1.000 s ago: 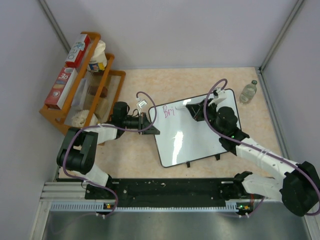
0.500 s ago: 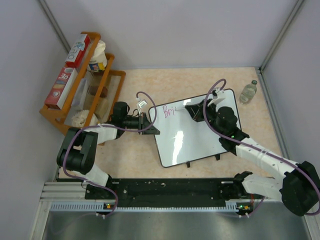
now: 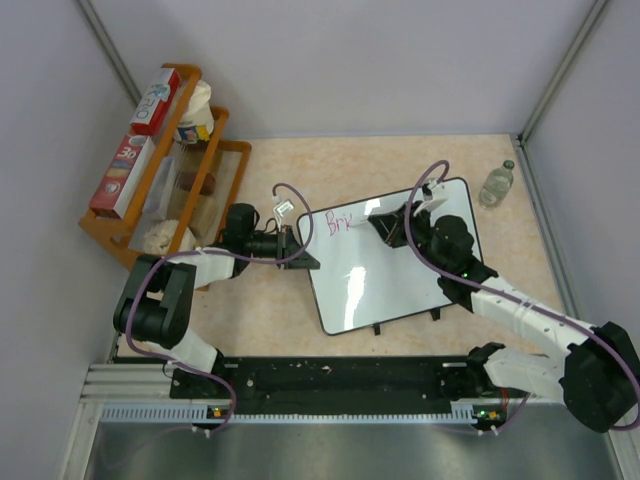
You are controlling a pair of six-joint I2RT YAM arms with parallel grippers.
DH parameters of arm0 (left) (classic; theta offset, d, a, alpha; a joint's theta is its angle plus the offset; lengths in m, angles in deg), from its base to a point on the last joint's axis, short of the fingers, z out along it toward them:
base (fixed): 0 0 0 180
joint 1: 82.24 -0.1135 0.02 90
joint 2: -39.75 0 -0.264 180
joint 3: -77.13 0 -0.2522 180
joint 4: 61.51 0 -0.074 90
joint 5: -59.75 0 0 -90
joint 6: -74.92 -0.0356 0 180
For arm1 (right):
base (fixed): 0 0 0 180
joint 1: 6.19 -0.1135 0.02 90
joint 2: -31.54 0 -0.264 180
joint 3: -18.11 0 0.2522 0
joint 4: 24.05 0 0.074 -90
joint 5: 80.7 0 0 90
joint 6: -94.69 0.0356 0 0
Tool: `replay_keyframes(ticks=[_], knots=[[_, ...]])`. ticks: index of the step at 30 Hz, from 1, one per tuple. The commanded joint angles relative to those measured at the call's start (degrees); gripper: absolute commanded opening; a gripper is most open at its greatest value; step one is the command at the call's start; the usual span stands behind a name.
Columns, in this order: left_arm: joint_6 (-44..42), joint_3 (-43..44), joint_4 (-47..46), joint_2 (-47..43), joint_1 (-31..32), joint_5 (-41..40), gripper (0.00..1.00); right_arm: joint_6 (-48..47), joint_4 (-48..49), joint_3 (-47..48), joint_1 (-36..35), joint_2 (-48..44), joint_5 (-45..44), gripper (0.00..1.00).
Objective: Write a sentence on the whiteboard
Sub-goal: Write with the whiteboard marker on the whiteboard.
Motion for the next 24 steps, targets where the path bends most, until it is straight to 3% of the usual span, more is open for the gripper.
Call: replay_keyframes(ticks=[1, 24], knots=[[-11.82, -1.79, 0.65, 1.11, 1.56, -4.81, 0.0, -1.45, -1.05, -1.76, 0.43, -1.37, -1.62, 0.0], [-11.82, -1.79, 0.56, 1.11, 1.56, -4.73, 0.0, -0.83, 1.06, 0.87, 0.69, -0.32, -7.16, 0.0]])
